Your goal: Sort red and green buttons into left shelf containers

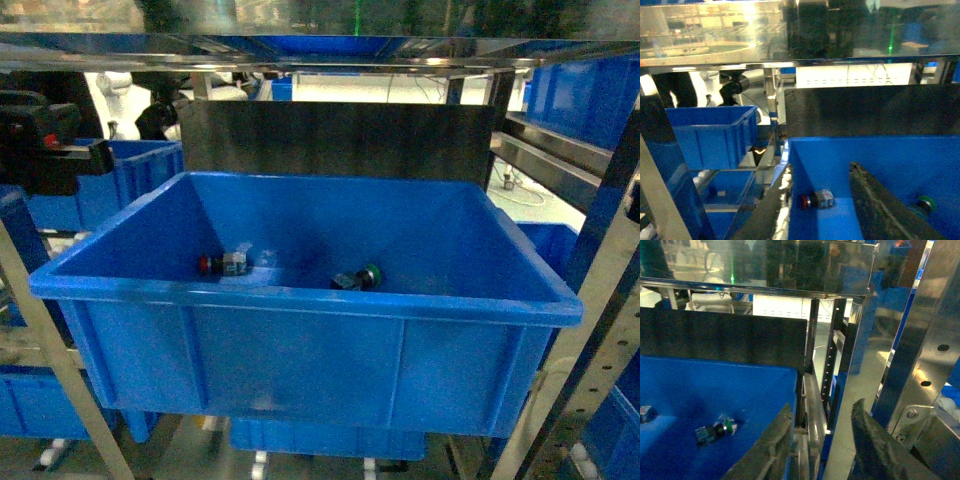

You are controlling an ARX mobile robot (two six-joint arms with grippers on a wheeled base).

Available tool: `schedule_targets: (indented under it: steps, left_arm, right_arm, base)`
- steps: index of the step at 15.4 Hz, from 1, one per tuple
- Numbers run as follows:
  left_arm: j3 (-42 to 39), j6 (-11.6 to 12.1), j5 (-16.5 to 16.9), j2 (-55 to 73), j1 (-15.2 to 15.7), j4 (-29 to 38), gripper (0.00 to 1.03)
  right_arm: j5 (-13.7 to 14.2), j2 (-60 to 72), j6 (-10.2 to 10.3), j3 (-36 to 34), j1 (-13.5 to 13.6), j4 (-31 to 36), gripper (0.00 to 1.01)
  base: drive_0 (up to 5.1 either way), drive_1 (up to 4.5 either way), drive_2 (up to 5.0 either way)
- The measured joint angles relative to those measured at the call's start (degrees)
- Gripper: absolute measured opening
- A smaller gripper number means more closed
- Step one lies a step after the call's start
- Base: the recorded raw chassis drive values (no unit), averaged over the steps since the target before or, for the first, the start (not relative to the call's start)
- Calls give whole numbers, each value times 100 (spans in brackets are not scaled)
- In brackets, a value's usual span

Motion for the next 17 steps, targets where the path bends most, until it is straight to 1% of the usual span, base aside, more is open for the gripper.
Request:
schedule_targets:
  steps: [1, 2, 3, 5, 7, 8, 9, 10, 11, 12, 17]
  left_arm:
    - [-411, -33, 96, -470, 35, -407, 18]
    - [-664, -68, 133, -715, 79, -413, 8]
    - [-964, -114, 179, -1158, 175, -417, 2]
    - [-1261, -122, 208, -1600, 247, -485, 2]
    - [-1637, -122, 332, -2046, 291, -708, 2]
    - [-1792, -125, 612, -2317, 522, -820, 2]
    - [-1937, -129, 588, -2647, 662, -964, 2]
    - [-2063, -127, 608, -2944, 658, -1099, 2]
    - [-2173, -125, 649, -3206, 623, -1285, 2]
    - [-2264, -127, 645, -3425, 621, -1449, 2]
    - [-2551, -127, 643, -4603, 621, -2304, 2]
  right_arm:
    - [-151, -354, 4, -391, -98, -44, 21]
    - [-223, -557, 4, -601, -168, -94, 11]
    - [-304, -868, 4, -848, -291, -179, 1]
    - [-411, -1351, 20, -1147, -407, -310, 2]
    - [-525, -1860, 20, -1429, -496, -562, 2]
    - [-599, -2120, 20, -1561, -555, -715, 2]
    - [-643, -2459, 20, -1703, -625, -916, 2]
    - [-811, -2741, 20, -1799, -758, -1097, 2]
    - [-1069, -3040, 20, -1882, -992, -1292, 2]
    - [-1060, -3276, 22, -1945, -1080, -1464, 2]
    - [-1093, -4441, 22, -2168, -1064, -2380, 2]
  base:
    - [0, 0, 0]
    - [0, 0, 0]
    - [0, 0, 0]
    - [0, 0, 0]
    - [0, 0, 0]
    - [0, 0, 0]
    - [0, 0, 0]
    - [0, 0, 0]
    - [0, 0, 0]
    - [0, 0, 0]
    - [0, 0, 0]
